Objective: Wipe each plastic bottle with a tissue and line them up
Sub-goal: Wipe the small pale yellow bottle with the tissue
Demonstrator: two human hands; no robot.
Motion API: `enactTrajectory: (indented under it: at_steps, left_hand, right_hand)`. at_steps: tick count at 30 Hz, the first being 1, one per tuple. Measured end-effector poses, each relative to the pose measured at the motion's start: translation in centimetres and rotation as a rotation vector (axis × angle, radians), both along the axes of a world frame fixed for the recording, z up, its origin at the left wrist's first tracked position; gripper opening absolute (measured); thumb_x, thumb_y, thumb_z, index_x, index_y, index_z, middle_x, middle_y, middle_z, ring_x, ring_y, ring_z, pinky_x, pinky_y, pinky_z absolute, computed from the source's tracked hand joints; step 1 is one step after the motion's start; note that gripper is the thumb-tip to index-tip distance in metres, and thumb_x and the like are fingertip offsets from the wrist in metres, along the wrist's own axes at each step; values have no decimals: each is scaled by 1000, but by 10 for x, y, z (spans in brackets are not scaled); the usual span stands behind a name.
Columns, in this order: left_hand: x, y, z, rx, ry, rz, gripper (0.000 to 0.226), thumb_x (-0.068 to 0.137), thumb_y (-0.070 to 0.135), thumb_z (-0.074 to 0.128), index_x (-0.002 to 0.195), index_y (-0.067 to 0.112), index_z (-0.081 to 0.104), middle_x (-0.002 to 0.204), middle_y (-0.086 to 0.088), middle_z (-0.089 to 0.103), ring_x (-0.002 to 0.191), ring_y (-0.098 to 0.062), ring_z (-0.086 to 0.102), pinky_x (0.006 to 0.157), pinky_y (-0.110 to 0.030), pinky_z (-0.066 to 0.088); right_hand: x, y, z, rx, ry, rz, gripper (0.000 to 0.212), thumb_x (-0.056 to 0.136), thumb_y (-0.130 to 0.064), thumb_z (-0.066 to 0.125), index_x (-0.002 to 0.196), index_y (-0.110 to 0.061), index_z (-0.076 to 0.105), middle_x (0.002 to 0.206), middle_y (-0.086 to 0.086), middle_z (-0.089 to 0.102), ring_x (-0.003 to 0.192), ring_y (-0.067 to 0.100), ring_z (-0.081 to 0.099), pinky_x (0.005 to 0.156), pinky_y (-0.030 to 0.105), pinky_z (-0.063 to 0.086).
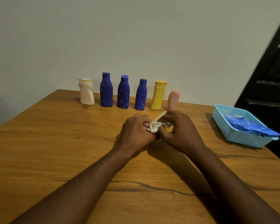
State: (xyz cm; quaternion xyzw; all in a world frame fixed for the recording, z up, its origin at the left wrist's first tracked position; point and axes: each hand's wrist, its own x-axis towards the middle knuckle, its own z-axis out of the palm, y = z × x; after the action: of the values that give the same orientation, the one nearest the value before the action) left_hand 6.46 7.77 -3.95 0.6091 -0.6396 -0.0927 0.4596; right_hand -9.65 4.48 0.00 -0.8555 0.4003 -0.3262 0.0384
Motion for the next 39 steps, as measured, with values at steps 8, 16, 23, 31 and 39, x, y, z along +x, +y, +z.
enactTrajectory:
  at_steps: [8,16,23,31,39]
  left_hand:
    - [2,1,2,-11,157,12,46,70,36,91,108,22,71,98,11,70,82,1,67,68,-18,60]
    - [0,3,4,13,221,10,49,70,37,93,107,23,64,92,11,65,77,8,63,58,-8,50]
    - [-15,5,8,30,260,-15,51,72,38,92,109,25,60,96,8,62,79,-4,62,62,-13,50]
    - [-47,4,10,65,421,-119,47,75,42,89,111,26,63,97,6,66,83,-6,65,74,-25,61]
    - [-83,-24,17,174,467,-218,50,76,39,89,119,30,64,107,10,70,92,-3,70,74,-25,61]
  right_hand:
    - [-20,-13,0,112,-215,-111,11,88,-32,66,89,-21,71,76,-11,64,69,3,57,59,23,43]
    - [-28,-28,-3,417,-481,-6,26,90,-25,68,115,-20,68,108,-2,70,96,17,67,73,33,57]
    - [-32,-24,2,542,-717,-51,31,83,-36,78,102,-13,73,87,5,74,74,18,70,55,20,50]
    - [-49,-29,17,752,-921,-89,13,81,-23,81,87,-15,73,83,7,75,71,21,67,65,35,54]
    - [-95,-45,30,701,-891,-125,18,78,-22,81,89,-10,74,72,4,72,68,23,66,64,36,52]
